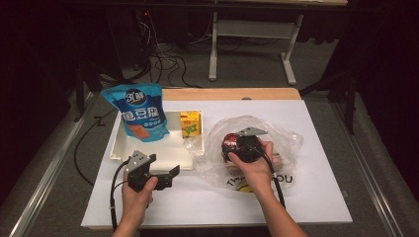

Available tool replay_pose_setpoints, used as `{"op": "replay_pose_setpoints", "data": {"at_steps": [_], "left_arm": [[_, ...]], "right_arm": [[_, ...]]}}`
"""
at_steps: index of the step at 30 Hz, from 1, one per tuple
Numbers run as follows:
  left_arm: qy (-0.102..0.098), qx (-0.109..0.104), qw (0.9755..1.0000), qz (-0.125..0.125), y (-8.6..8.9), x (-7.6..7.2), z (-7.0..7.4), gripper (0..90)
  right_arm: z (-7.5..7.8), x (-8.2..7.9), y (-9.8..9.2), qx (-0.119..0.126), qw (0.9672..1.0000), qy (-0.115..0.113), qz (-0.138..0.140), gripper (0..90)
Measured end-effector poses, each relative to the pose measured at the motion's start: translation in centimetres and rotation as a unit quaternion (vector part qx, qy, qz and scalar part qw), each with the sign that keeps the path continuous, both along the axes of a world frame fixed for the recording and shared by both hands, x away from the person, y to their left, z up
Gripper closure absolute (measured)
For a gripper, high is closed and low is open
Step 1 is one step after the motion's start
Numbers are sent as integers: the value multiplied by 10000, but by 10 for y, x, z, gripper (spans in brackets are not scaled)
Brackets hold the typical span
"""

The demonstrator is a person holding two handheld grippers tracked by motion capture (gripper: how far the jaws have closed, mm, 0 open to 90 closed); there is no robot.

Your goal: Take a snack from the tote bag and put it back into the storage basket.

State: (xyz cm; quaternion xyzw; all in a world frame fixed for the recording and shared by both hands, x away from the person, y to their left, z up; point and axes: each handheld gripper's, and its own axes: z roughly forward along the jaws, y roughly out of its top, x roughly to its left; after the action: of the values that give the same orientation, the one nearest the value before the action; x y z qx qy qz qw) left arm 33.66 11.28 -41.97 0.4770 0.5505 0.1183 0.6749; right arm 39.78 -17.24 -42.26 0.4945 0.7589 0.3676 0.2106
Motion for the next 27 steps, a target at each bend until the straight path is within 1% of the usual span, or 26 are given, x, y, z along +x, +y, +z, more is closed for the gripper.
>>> {"op": "replay_pose_setpoints", "data": {"at_steps": [3,5,7,8,11,13,17,18,20,21,23,25,27], "left_arm": [[-98,-13,9999,-18,-3,-2,5,16],[-137,-32,9999,-60,-7,-4,7,16],[-174,-54,9998,-129,-14,-6,9,56],[-219,2,9996,-193,-17,-8,10,68],[-326,-15,9988,-356,-27,-13,15,65],[-354,-9,9982,-490,-33,-16,18,52],[-430,8,9967,-692,-43,-19,19,35],[-470,71,9962,-733,-46,-20,18,27],[-490,78,9960,-740,-49,-20,19,22],[-530,105,9951,-827,-54,-22,20,15],[-557,87,9942,-915,-60,-24,22,8],[-639,185,9923,-1044,-66,-27,22,3],[-666,175,9912,-1132,-72,-28,24,2]], "right_arm": [[6,-3,-3,51,10000,-64,28,257],[11,-6,-5,83,9999,-102,-8,257],[14,-8,-7,126,9998,-148,-11,257],[16,-9,-8,139,9998,-173,-7,257],[23,-13,-10,222,9995,-211,2,257],[28,-16,-11,270,9993,-269,-25,258],[38,-22,-11,330,9988,-344,57,258],[40,-24,-11,344,9988,-343,75,258],[44,-28,-11,369,9986,-350,107,257],[45,-30,-11,380,9986,-354,126,258],[49,-33,-12,371,9986,-355,144,258],[52,-37,-13,349,9985,-390,141,258],[55,-40,-14,352,9985,-394,167,258]]}}
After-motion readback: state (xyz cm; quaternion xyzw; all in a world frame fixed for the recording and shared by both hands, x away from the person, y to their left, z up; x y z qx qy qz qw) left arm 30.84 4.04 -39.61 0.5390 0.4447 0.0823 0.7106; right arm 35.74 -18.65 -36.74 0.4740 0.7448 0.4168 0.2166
